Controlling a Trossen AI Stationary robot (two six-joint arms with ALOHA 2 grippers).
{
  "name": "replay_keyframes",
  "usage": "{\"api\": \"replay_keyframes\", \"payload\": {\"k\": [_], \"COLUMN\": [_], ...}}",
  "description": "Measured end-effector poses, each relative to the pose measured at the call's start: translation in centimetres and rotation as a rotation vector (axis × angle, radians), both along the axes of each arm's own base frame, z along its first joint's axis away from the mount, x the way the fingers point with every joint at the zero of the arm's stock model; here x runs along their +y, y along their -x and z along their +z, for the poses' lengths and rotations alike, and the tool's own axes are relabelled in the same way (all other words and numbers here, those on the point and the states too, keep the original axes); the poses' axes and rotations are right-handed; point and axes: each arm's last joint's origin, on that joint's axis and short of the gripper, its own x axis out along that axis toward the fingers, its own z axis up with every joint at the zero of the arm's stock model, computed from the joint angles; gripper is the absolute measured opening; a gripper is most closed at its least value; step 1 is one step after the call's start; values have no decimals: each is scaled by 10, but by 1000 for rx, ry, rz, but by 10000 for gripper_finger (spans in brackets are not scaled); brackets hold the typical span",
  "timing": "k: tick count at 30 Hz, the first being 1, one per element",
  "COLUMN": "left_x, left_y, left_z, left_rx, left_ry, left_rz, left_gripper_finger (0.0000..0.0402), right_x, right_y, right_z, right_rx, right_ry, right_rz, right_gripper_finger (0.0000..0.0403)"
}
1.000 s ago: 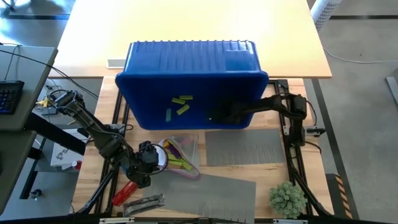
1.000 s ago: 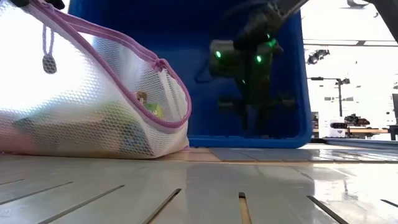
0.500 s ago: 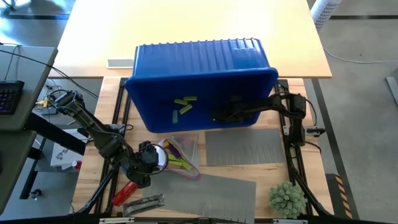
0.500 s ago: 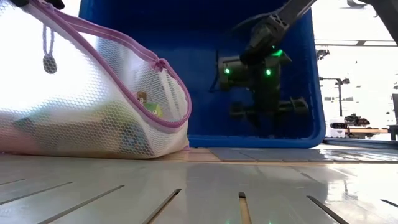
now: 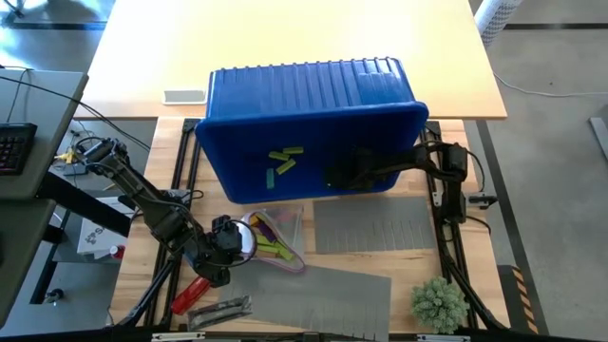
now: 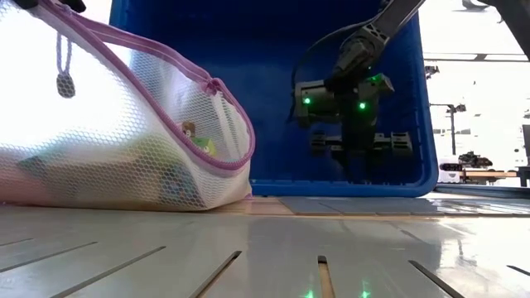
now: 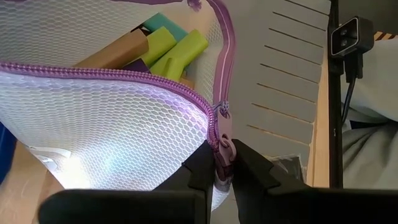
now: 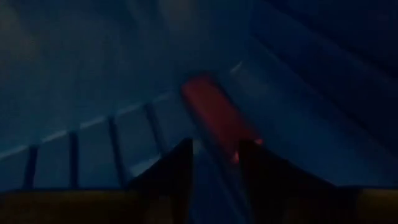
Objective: Sort blocks
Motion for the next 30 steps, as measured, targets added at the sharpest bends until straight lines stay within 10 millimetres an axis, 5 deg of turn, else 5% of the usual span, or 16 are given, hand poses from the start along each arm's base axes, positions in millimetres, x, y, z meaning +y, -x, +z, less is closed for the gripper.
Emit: {"api": "replay_keyframes", "payload": {"k": [5,12,19,24,30], "left_x": [0,0,0,0,0], "left_y": [0,0,0,0,0], "left_z": [0,0,0,0,0], "left_rx": [0,0,0,0,1], "left_ry": [0,-1,-1,-1,-1], "left_rz": [0,0,0,1,0], "left_gripper_finger": [24,24,24,24,24], "right_x": [-14,-35,-46,-24,8], "right_y": [5,11,12,-9,-27], "right_z": [1,-1,-21,-13,39], "right_rx": [17,-52,-25,-62,6], "right_ry": [34,47,-38,-95,-6], "right_rz": [-44,-151,-189,-50,207], "right_gripper_finger": [103,10,15,2,1]}}
